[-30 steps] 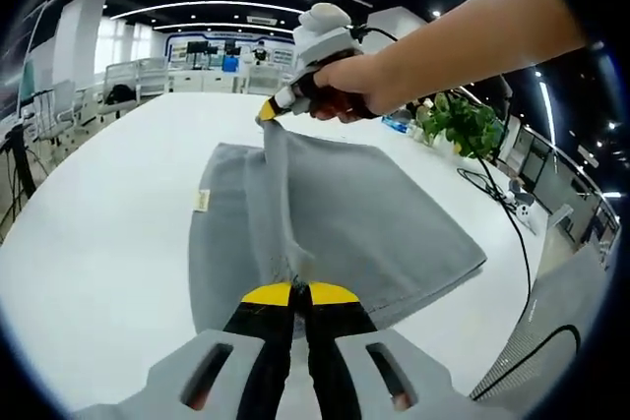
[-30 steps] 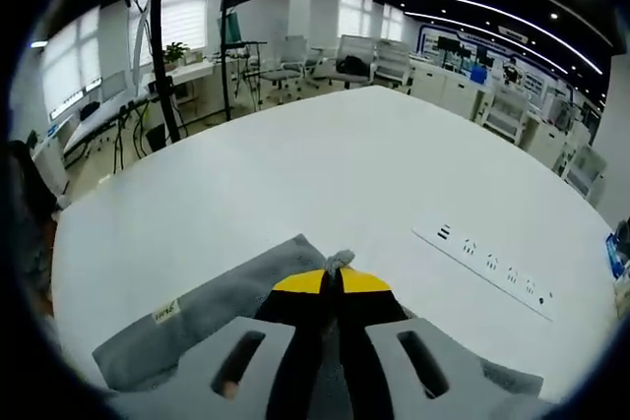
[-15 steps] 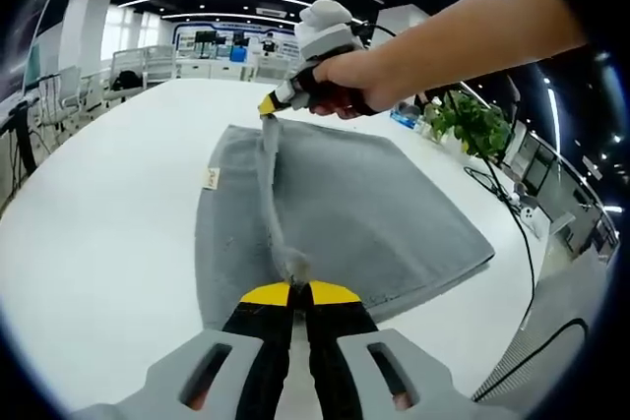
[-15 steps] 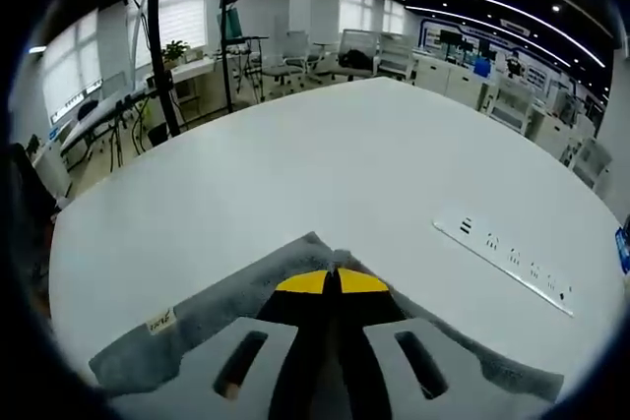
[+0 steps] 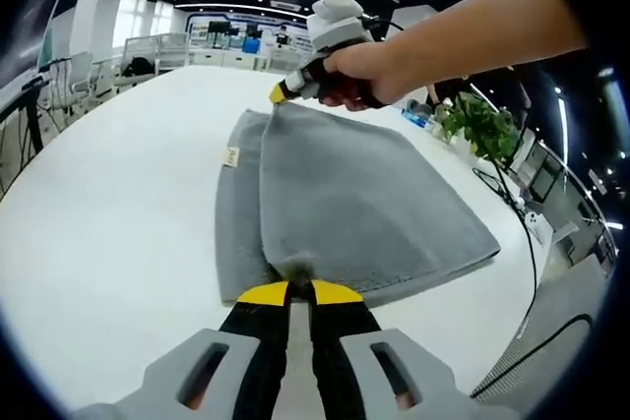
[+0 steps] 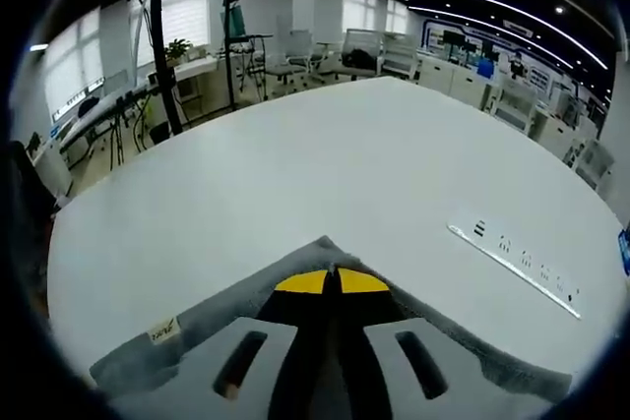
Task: Fold the towel on the table until its edges align and the towel forms a compact rectangular stack.
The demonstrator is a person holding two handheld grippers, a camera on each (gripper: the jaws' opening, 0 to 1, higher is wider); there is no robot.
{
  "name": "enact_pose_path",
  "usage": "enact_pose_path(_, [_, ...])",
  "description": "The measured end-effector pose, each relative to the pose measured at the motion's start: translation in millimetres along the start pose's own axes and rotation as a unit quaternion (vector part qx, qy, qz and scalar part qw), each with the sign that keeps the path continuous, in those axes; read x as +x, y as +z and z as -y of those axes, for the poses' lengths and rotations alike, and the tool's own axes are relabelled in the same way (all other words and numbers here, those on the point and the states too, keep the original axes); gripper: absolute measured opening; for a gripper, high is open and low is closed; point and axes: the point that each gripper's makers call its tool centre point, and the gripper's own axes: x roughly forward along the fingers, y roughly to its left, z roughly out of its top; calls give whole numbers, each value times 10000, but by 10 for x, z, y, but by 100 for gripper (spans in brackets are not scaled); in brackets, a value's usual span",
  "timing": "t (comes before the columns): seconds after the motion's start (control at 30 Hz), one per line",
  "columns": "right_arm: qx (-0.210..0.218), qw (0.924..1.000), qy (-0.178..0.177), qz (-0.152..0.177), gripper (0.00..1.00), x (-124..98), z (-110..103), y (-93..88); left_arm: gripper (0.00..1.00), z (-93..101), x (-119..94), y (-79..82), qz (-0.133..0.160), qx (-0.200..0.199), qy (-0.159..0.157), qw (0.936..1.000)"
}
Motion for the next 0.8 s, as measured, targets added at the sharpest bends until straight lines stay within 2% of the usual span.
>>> enact_pose_path(0.3, [-20,9998,168,99,6,-72,-75,32,13,-107,-82,82,233,229,360,9988])
enact_pose_path(0.37, [16,9997,180,137,11,-90,-82,36,14,-139,-109,163,398,383,479,9973])
enact_pose_path(0.43, [20,9998,169,120,13,-88,-62,20,15,-132,-132,283,608,707,550,9941])
enact_pose_path(0.53, [38,9998,173,119,13,-124,-25,26,15,1,-121,401,723,1085,384,9907])
enact_pose_path(0.67, [56,9998,142,99,13,-191,37,13,15,94,-40,379,616,1074,208,9921])
enact_pose_path(0.8, [35,9998,103,150,13,-267,87,31,15,126,57,233,313,867,67,9957])
